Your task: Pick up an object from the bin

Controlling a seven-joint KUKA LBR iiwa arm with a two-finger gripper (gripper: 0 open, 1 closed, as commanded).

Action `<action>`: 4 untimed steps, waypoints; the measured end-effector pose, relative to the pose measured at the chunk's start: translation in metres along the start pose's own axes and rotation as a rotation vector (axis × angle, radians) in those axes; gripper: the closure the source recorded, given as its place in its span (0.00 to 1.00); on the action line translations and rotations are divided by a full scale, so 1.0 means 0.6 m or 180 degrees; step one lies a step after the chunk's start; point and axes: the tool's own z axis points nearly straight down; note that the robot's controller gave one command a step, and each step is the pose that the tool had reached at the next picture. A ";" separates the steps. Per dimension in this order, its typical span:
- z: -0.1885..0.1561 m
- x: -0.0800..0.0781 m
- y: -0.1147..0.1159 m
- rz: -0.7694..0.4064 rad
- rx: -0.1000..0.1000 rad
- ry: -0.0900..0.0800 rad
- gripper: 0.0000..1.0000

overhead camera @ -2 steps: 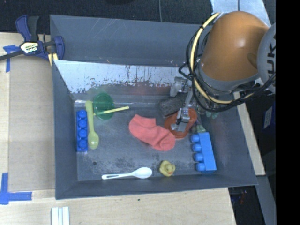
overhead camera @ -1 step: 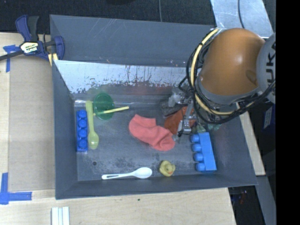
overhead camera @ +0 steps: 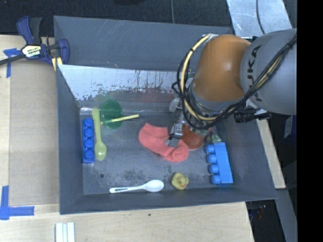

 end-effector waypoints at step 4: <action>0.162 -0.006 -0.035 -0.0427 0.0003 0.0005 1.00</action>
Offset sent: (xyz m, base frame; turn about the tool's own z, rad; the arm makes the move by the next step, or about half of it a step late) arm 0.0109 -0.0263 -0.0866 0.0150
